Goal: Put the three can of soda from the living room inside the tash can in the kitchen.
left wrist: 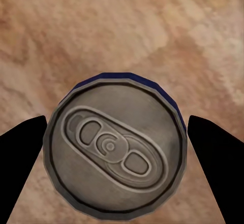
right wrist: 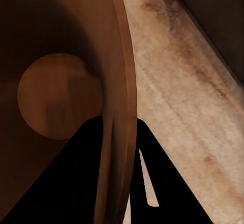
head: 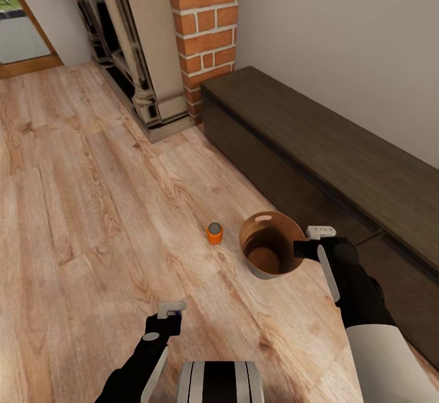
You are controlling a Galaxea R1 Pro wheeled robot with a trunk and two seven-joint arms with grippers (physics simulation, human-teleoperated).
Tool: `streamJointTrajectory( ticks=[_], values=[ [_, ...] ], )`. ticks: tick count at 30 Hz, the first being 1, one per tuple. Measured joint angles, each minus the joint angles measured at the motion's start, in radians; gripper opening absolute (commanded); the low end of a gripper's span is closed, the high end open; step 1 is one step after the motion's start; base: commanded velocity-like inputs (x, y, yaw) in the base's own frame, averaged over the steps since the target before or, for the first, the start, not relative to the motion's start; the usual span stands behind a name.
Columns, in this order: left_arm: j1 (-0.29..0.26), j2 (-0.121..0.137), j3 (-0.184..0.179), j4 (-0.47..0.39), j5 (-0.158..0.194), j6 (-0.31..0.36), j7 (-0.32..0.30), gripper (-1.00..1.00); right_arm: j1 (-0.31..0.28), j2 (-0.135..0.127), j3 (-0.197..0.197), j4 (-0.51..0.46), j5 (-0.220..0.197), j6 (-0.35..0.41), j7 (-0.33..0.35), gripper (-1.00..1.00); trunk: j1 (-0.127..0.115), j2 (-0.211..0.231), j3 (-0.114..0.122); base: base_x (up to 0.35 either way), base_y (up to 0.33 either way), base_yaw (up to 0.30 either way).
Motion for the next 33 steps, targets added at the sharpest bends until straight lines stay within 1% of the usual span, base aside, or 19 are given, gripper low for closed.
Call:
streamJointTrajectory(
  ticks=[13, 17, 22, 29, 33],
  values=[
    [0.000, 0.000, 0.000, 0.001, 0.000, -0.001, 0.000, -1.00, 0.000, 0.001, 0.000, -0.002, -0.001, 0.000, 0.000, -1.00, 0.000, 0.000, 0.000, 0.000, 0.000, 0.000],
    [0.000, 0.000, 0.001, 0.006, 0.004, 0.000, -0.001, -1.00, 0.000, 0.000, 0.000, -0.002, -0.001, 0.000, 0.000, -1.00, 0.008, 0.001, 0.015, 0.000, 0.000, 0.000],
    [0.000, 0.001, -0.001, 0.004, 0.004, -0.001, 0.000, -1.00, 0.000, 0.000, 0.000, -0.002, 0.000, 0.000, 0.000, -1.00, 0.007, 0.002, 0.035, 0.000, 0.000, 0.000],
    [0.000, 0.000, -0.001, 0.004, 0.005, -0.001, 0.000, -1.00, 0.000, 0.000, 0.000, -0.002, 0.001, 0.000, 0.000, -1.00, 0.007, 0.002, 0.035, 0.000, 0.000, 0.000],
    [0.000, 0.001, -0.001, 0.004, 0.004, -0.001, 0.000, -1.00, 0.000, 0.000, 0.000, -0.002, -0.002, 0.000, 0.000, -1.00, 0.005, 0.003, 0.050, 0.000, 0.000, 0.000]
  ],
)
